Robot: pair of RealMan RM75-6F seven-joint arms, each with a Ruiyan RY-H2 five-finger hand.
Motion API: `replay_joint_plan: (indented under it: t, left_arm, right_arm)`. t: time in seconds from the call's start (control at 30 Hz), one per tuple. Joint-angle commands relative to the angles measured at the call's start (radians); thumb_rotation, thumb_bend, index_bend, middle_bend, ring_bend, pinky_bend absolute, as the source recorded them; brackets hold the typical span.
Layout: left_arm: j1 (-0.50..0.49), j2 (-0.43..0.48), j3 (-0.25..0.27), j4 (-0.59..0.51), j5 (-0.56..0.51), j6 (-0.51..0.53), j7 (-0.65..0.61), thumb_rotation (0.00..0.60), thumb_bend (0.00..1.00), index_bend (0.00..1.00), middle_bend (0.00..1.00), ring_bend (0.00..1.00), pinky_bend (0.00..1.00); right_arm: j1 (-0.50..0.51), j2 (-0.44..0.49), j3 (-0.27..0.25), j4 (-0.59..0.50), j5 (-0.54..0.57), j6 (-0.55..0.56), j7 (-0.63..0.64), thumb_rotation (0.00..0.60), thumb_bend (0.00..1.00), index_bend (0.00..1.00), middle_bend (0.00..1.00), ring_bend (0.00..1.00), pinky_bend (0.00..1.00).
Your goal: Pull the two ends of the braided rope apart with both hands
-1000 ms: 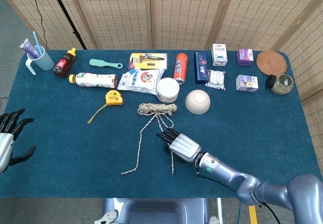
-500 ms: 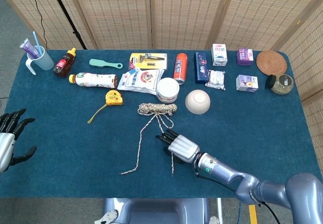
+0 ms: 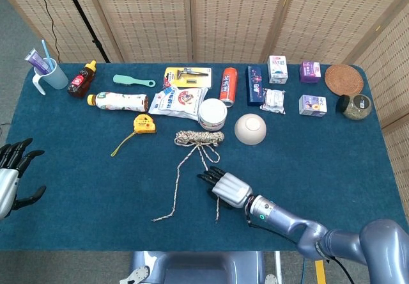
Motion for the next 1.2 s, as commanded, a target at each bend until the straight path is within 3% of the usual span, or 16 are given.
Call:
replay_joint_plan:
  t: [0.03,0.67,1.0,1.2]
  left_arm:
    - [0.000,0.000,0.000,0.001,0.000,0.000,0.000,0.600,0.24,0.21,0.07,0.05,0.00]
    - [0.002,0.005,0.001,0.004,0.002,0.004,-0.011,0.600,0.24,0.21,0.07,0.05,0.00]
    - [0.005,0.007,0.002,0.007,0.004,0.007,-0.016,0.600,0.24,0.21,0.07,0.05,0.00]
    - [0.004,0.006,0.002,0.008,0.005,0.005,-0.017,0.600,0.24,0.21,0.07,0.05,0.00]
  right_arm:
    - [-0.001,-0.004,0.000,0.001,0.002,0.000,0.000,0.600,0.35,0.52,0.05,0.00,0.00]
    - [-0.003,-0.023,0.003,0.009,0.021,-0.005,-0.017,0.600,0.35,0.50,0.06,0.00,0.00]
    - [-0.002,-0.028,0.004,0.009,0.025,-0.007,-0.017,0.600,0.35,0.54,0.10,0.00,0.00]
    - [-0.003,-0.031,0.007,0.011,0.026,0.000,-0.013,0.600,0.40,0.57,0.13,0.00,0.00]
